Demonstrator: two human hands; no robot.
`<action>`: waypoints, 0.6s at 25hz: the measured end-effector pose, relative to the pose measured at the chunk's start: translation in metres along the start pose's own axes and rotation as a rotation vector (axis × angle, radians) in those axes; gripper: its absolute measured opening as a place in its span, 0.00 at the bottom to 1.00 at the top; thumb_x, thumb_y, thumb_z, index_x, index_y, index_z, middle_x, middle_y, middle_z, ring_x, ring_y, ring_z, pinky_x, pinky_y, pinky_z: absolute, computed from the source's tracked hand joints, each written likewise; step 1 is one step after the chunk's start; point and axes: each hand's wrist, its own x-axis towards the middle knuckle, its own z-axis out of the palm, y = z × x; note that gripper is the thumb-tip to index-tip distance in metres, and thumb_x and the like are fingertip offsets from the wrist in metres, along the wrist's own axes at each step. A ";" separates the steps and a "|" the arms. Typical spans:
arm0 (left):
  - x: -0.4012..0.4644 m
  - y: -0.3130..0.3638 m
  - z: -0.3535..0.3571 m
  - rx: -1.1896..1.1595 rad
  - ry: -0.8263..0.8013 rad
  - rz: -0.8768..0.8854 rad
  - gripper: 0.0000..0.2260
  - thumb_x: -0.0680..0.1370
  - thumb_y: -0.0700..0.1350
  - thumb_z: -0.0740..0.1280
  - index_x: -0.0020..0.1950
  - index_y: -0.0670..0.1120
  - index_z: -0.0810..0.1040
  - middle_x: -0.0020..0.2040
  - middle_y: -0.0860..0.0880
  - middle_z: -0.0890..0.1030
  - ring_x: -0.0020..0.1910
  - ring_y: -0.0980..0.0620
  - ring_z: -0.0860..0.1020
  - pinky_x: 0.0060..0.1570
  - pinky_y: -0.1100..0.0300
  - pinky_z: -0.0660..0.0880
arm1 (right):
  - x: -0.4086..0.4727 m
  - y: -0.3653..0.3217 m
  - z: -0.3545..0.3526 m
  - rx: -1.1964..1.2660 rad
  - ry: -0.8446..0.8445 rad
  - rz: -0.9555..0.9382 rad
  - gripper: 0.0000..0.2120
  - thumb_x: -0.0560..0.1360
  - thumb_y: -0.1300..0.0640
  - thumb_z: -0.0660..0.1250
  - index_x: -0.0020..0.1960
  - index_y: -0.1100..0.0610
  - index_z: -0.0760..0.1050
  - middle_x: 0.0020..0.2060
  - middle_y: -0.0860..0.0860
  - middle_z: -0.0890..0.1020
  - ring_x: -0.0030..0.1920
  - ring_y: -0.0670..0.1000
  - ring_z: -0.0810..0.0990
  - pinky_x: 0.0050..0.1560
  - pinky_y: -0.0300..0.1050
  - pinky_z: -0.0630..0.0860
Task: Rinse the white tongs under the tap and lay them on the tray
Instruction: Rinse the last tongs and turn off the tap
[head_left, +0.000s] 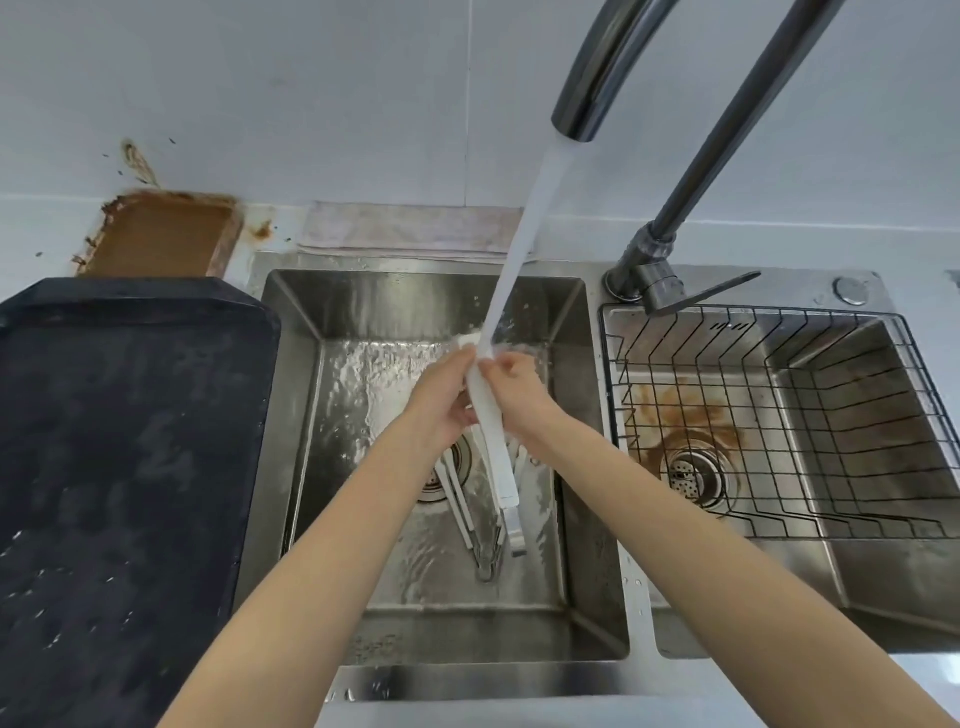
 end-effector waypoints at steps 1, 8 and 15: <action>-0.001 0.001 -0.001 -0.080 -0.016 -0.045 0.16 0.80 0.48 0.57 0.62 0.40 0.74 0.41 0.46 0.77 0.31 0.53 0.76 0.26 0.63 0.72 | -0.001 0.002 -0.001 -0.041 0.002 -0.029 0.14 0.79 0.56 0.56 0.60 0.65 0.68 0.42 0.55 0.80 0.38 0.51 0.80 0.42 0.44 0.80; -0.001 0.014 -0.012 -0.195 0.011 0.003 0.16 0.79 0.55 0.57 0.42 0.44 0.75 0.34 0.50 0.79 0.34 0.55 0.77 0.47 0.58 0.75 | -0.006 0.024 -0.025 -0.134 0.196 0.050 0.16 0.80 0.57 0.53 0.65 0.62 0.67 0.48 0.51 0.76 0.44 0.47 0.74 0.44 0.37 0.70; -0.003 0.019 -0.020 -0.366 0.000 -0.048 0.19 0.76 0.60 0.58 0.34 0.47 0.72 0.22 0.54 0.72 0.23 0.58 0.70 0.31 0.64 0.70 | -0.005 0.026 -0.021 0.232 0.098 0.213 0.18 0.80 0.50 0.54 0.66 0.59 0.64 0.45 0.54 0.78 0.38 0.49 0.77 0.37 0.41 0.74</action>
